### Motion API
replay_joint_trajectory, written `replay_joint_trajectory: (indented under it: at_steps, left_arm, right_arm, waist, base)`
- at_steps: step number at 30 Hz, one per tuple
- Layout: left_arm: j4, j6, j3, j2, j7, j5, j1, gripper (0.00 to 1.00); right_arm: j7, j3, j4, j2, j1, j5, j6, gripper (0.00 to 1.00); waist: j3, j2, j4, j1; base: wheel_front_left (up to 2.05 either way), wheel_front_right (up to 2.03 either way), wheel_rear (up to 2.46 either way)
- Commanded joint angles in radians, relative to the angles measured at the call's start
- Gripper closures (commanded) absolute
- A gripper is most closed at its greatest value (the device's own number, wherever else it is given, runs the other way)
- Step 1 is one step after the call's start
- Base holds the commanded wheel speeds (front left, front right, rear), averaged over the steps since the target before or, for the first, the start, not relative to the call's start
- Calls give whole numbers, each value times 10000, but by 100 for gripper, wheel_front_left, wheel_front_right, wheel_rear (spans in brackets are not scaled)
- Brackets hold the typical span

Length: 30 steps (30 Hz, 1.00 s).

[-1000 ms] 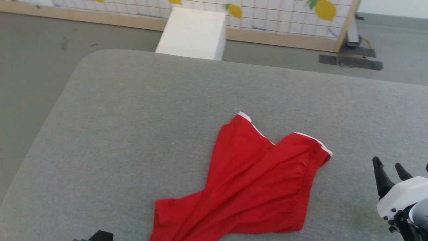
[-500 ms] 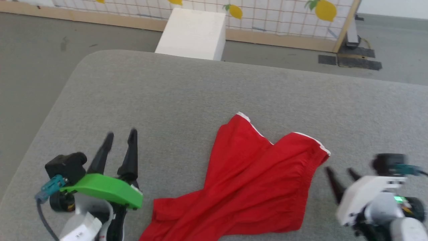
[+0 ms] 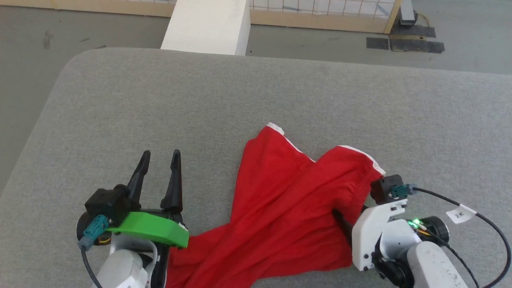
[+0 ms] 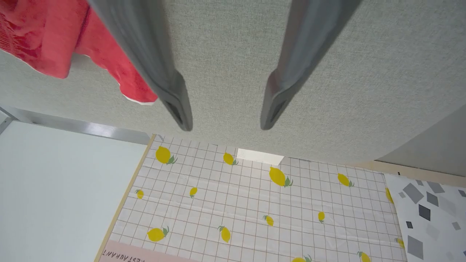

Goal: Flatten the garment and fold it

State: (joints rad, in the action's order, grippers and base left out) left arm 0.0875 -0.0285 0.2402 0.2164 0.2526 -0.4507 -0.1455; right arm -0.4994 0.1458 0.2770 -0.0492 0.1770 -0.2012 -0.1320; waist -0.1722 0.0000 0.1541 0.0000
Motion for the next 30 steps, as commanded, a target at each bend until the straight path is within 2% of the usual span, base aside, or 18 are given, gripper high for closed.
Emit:
replay_joint_trajectory:
  at_steps: [1,3,4,5,10,14,19,20,25,26,27,30]
  left_arm:
    - [50,37,-71,-59,63,123,-191,0]
    - [133,57,-138,-137,74,128,-193,0]
    - [165,81,-165,-155,77,136,-196,0]
    - [197,104,-204,-175,81,149,-196,0]
    - [248,208,-360,-327,88,145,-124,0]
    - [293,256,-470,-403,89,62,-6,0]
    - [393,316,-407,-455,-92,-112,-19,0]
    - [432,351,-345,-473,-227,-168,-104,0]
    - [612,347,-216,-544,-694,-342,-264,0]
    - [658,364,-182,-568,-808,-397,-320,0]
    - [717,389,-150,-603,-940,-474,-395,0]
    - [882,450,43,-728,-1440,-610,-797,0]
  right_arm:
    - [39,165,320,-11,171,28,13,0]
    - [149,314,620,-11,267,-92,13,0]
    - [208,353,716,-11,315,-135,13,65]
    - [328,400,762,-11,376,-201,13,100]
    - [536,120,472,-11,317,-253,13,100]
    - [12,-474,-538,-369,-344,-255,13,100]
    - [-1155,-2176,-2097,-922,-1398,42,13,100]
    - [-1486,-2954,-2555,-901,-1692,339,13,100]
    - [-2188,-4271,-3172,-295,-2116,631,13,100]
    - [-2077,-4405,-3298,-192,-2087,552,13,73]
    - [-1951,-4467,-3377,-128,-2069,509,13,0]
    - [-1531,-4809,-3504,-37,-1965,221,13,0]
  waist:
    - [-109,0,-18,0]
    - [-142,0,-16,0]
    - [-151,0,-20,0]
    - [-155,0,-37,0]
    - [-43,0,-147,0]
    - [106,0,-370,0]
    - [138,0,-707,0]
    - [117,0,-823,0]
    - [85,0,-1138,0]
    - [76,0,-1206,0]
    - [65,0,-1269,0]
    - [10,0,-1398,0]
  base:
    - [0,0,0]
    - [0,0,0]
    - [0,0,0]
    - [0,0,0]
    - [0,0,0]
    - [0,0,0]
    - [0,0,0]
    - [0,0,0]
    - [0,0,0]
    - [0,0,0]
    - [0,0,0]
    - [0,0,0]
